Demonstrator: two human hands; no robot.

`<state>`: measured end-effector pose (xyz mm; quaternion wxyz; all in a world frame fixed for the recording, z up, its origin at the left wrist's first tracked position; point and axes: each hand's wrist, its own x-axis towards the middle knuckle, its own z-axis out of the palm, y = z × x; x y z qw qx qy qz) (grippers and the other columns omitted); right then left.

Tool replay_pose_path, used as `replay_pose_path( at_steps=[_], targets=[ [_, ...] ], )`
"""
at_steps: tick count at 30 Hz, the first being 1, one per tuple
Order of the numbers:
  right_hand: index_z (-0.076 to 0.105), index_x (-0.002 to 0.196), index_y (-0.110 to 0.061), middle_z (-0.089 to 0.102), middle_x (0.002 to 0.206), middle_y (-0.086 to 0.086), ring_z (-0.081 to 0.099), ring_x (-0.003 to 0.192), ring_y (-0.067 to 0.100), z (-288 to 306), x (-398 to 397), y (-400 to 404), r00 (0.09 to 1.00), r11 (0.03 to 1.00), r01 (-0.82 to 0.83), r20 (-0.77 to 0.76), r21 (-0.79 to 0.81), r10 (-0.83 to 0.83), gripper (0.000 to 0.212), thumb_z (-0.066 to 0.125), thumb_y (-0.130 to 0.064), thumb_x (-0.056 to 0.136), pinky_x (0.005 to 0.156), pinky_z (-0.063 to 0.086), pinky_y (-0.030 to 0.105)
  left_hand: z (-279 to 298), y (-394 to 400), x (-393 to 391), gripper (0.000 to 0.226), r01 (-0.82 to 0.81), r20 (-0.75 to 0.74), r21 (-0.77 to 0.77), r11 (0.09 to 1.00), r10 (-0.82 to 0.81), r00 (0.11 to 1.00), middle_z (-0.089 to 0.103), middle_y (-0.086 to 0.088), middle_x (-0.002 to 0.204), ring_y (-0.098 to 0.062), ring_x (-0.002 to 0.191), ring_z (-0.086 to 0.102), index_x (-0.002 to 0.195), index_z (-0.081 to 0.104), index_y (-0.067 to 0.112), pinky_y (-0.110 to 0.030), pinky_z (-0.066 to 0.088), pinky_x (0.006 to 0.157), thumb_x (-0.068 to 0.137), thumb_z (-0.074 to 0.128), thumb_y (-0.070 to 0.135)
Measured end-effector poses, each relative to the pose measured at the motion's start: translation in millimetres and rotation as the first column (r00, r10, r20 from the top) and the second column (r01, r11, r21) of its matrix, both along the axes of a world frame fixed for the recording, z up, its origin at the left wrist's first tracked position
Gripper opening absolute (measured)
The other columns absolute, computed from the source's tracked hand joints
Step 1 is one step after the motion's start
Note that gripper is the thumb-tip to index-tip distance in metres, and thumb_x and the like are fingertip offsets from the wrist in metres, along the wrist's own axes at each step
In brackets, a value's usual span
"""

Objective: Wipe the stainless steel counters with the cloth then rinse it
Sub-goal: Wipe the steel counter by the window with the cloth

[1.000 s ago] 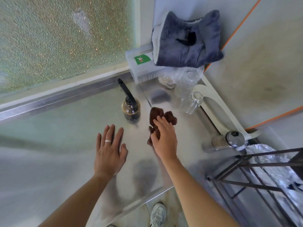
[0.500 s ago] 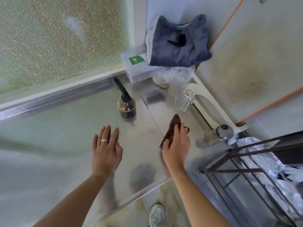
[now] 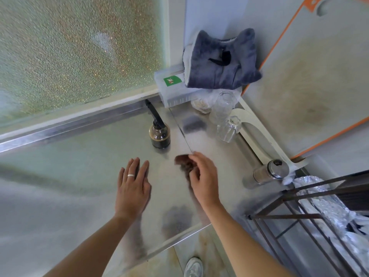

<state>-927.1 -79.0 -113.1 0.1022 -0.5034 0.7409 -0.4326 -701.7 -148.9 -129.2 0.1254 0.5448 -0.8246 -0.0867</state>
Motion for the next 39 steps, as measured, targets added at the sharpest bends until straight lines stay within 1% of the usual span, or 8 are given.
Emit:
replay_pose_path(
  at_steps=[4, 15, 18, 20, 23, 26, 32, 39],
  targets=[
    [0.055, 0.146, -0.010, 0.045, 0.159, 0.009, 0.038, 0.150, 0.027, -13.9, -14.9, -43.6, 0.982, 0.963, 0.162, -0.131, 0.217, -0.135, 0.053, 0.062, -0.011, 0.094, 0.123, 0.031, 0.047, -3.2, -0.7, -1.7, 0.057, -0.009, 0.000, -0.014, 1.000, 0.009, 1.000, 0.045, -0.013, 0.156, -0.031, 0.151, 0.033, 0.149, 0.051, 0.017, -0.052, 0.024, 0.124, 0.095, 0.035, 0.026],
    [0.078, 0.112, -0.024, 0.072, 0.129, -0.011, 0.063, 0.124, 0.006, 0.3, 28.6, -1.6, 0.948, 0.936, -0.317, 0.058, 0.154, 0.312, 0.038, 0.063, -0.009, 0.080, 0.108, 0.047, 0.038, 0.1, 0.2, -1.1, 0.055, 0.008, 0.002, -0.023, 1.000, -0.008, 1.000, 0.046, -0.015, 0.156, -0.032, 0.150, 0.034, 0.148, 0.052, 0.016, -0.052, 0.024, 0.124, 0.095, 0.041, 0.025],
    [0.078, 0.098, -0.018, 0.078, 0.106, -0.008, 0.069, 0.100, 0.006, 13.0, 16.5, -10.8, 0.978, 0.992, -0.105, 0.187, 0.066, 0.091, 0.033, 0.063, 0.001, 0.077, 0.095, 0.055, 0.035, 1.6, 0.2, -1.5, 0.055, -0.002, -0.008, -0.025, 1.000, 0.002, 1.000, 0.046, -0.016, 0.154, -0.033, 0.150, 0.035, 0.147, 0.053, 0.015, -0.053, 0.024, 0.124, 0.095, 0.041, 0.025],
    [0.075, 0.106, -0.011, 0.075, 0.115, 0.000, 0.067, 0.109, 0.014, 10.2, -9.9, -25.2, 0.989, 0.994, 0.110, 0.105, -0.016, -0.108, 0.035, 0.063, 0.006, 0.078, 0.102, 0.053, 0.035, 1.7, -0.7, -3.1, 0.056, -0.008, -0.013, -0.020, 1.000, 0.008, 1.000, 0.047, -0.015, 0.154, -0.032, 0.149, 0.036, 0.147, 0.054, 0.015, -0.053, 0.024, 0.124, 0.093, 0.042, 0.025],
    [0.064, 0.132, -0.006, 0.059, 0.146, 0.013, 0.054, 0.135, 0.029, -2.9, -42.4, -47.2, 0.963, 0.953, 0.267, -0.066, 0.145, -0.260, 0.046, 0.063, -0.001, 0.087, 0.114, 0.044, 0.046, 0.8, -2.2, -3.4, 0.055, -0.020, -0.020, -0.021, 1.000, 0.020, 1.000, 0.048, -0.014, 0.153, -0.031, 0.149, 0.037, 0.146, 0.055, 0.016, -0.052, 0.025, 0.123, 0.092, 0.043, 0.025],
    [0.058, 0.142, -0.008, 0.051, 0.155, 0.012, 0.048, 0.142, 0.031, -15.8, -44.4, -72.9, 0.972, 0.957, 0.151, -0.212, 0.249, -0.099, 0.055, 0.062, -0.007, 0.088, 0.116, 0.042, 0.049, 1.5, -2.9, -4.7, 0.055, -0.022, -0.012, -0.022, 1.000, 0.022, 1.000, 0.049, -0.014, 0.152, -0.031, 0.148, 0.037, 0.145, 0.056, 0.016, -0.052, 0.025, 0.123, 0.092, 0.044, 0.024],
    [0.062, 0.140, -0.020, 0.056, 0.151, -0.001, 0.053, 0.138, 0.022, -6.9, -27.0, -116.9, 0.983, 0.967, -0.098, -0.130, 0.233, 0.131, 0.053, 0.064, -0.007, 0.088, 0.120, 0.039, 0.043, 1.8, -3.1, -3.3, 0.055, -0.013, 0.017, -0.010, 1.000, 0.013, 1.000, 0.047, -0.013, 0.154, -0.030, 0.150, 0.035, 0.147, 0.053, 0.017, -0.052, 0.024, 0.124, 0.094, 0.046, 0.025],
    [0.065, 0.135, -0.023, 0.060, 0.146, -0.006, 0.054, 0.137, 0.013, -9.0, 19.4, -34.3, 0.974, 0.964, -0.184, -0.095, 0.193, 0.205, 0.052, 0.057, -0.010, 0.085, 0.117, 0.038, 0.032, 3.3, -3.5, -4.3, 0.052, -0.015, -0.040, -0.019, 1.000, 0.014, 0.999, 0.050, -0.015, 0.150, -0.033, 0.146, 0.039, 0.142, 0.056, 0.015, -0.053, 0.026, 0.122, 0.092, 0.046, 0.024]
  ],
)
